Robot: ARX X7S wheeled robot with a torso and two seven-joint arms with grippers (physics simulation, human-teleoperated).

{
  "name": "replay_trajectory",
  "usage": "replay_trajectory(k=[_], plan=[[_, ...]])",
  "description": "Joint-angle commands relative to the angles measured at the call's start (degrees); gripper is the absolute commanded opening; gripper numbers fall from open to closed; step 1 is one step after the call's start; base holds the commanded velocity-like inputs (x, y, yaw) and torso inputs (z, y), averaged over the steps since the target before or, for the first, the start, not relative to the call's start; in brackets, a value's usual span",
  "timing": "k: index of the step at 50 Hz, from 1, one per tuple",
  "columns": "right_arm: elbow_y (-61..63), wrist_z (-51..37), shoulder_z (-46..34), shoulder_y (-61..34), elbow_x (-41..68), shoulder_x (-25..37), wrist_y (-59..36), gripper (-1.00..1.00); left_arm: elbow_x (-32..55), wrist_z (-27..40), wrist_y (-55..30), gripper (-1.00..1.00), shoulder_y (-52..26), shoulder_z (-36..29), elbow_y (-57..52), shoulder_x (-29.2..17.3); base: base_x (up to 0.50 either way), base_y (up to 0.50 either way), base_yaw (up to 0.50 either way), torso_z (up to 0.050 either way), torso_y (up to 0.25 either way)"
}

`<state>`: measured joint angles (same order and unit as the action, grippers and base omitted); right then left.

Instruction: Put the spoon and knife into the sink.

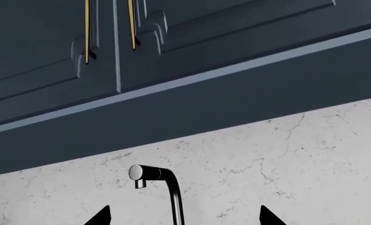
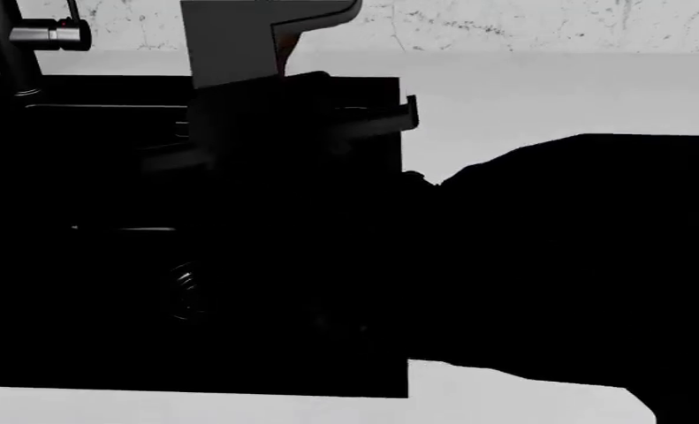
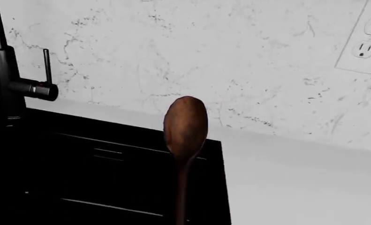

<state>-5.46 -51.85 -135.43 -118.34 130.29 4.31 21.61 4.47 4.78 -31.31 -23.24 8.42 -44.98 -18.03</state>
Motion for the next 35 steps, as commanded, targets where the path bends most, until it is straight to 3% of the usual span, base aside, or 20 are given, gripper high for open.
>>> replay_trajectory(k=[1, 19, 35], plan=[[-14.4, 7.7, 8.1, 7.1, -0.2, -4.2, -10.1, -1.0, -0.4, 0.6, -0.1, 1.0, 0.4, 0.1, 0.2, -0.5, 0.0, 0.0, 0.0, 0.0, 0.0], [-30.4, 7.0, 42.3, 26.1, -26.8, -4.3, -36.5, -1.0, -0.9, 1.1, 1.3, 1.0, 0.6, -1.0, 2.1, -0.6, 0.0, 0.0, 0.0, 0.0, 0.0], [-35.2, 9.6, 44.7, 29.6, -27.1, -4.3, -39.4, -1.0, -0.9, 1.4, 1.9, 1.0, 0.8, -1.4, 2.9, -0.9, 0.0, 0.0, 0.0, 0.0, 0.0]])
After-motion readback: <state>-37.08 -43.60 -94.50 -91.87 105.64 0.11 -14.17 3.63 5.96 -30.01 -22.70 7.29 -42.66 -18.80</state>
